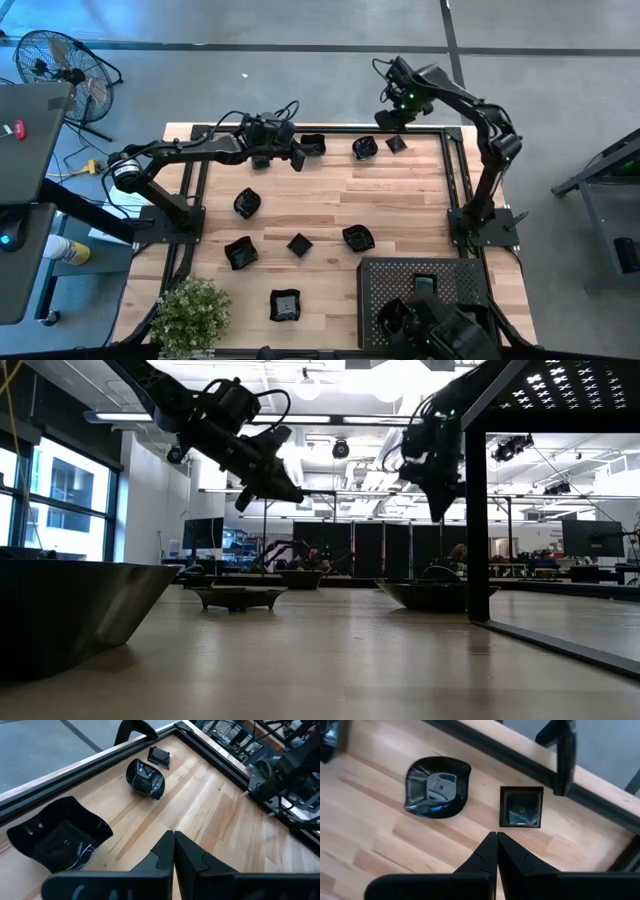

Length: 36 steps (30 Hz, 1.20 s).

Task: Pick & Place Mini shaped plates
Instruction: Stack the black square plate on top of the black square plate on the shelf

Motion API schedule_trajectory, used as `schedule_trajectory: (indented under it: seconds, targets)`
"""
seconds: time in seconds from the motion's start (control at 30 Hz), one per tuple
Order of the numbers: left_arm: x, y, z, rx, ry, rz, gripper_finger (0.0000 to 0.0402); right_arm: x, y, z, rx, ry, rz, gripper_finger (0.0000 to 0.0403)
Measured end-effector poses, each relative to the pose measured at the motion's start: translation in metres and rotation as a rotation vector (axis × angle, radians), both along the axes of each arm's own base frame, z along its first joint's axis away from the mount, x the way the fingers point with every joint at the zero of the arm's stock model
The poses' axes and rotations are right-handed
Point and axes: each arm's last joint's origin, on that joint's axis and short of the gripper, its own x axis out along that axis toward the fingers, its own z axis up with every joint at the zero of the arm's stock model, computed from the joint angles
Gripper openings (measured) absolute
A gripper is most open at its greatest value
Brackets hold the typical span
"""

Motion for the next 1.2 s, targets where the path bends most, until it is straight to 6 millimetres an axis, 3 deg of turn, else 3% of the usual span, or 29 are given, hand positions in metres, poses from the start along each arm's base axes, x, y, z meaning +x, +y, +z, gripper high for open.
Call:
schedule_trajectory:
  seconds: [0.13,0.3,0.47,0.67,0.9,1.03,1.2]
  targets:
    - [0.0,0.0,0.0,0.0,0.0,0.0,0.0001,0.001,0.014,0.02,-0.05,-0.035,0.027,0.0]
    - [0.0,0.0,0.0,-0.004,-0.006,-0.012,0.0001,0.009,0.048,0.054,-0.196,-0.161,0.107,0.0]
    - [0.001,-0.001,0.002,-0.015,-0.032,-0.059,0.0001,0.004,0.096,0.052,-0.265,-0.365,0.102,0.0]
    - [0.006,0.011,0.004,-0.091,-0.043,-0.083,0.0,-0.024,0.16,0.044,-0.353,-0.473,0.005,0.0]
    - [0.047,0.047,0.007,-0.133,0.009,-0.099,0.0001,-0.051,0.209,0.04,-0.398,-0.576,-0.102,0.0]
    - [0.071,0.07,0.0,-0.209,0.087,-0.047,0.0015,-0.057,0.22,0.039,-0.43,-0.607,-0.151,0.0]
    - [0.094,0.087,-0.01,-0.249,0.151,-0.046,0.0063,-0.054,0.224,0.043,-0.471,-0.634,-0.15,0.0]
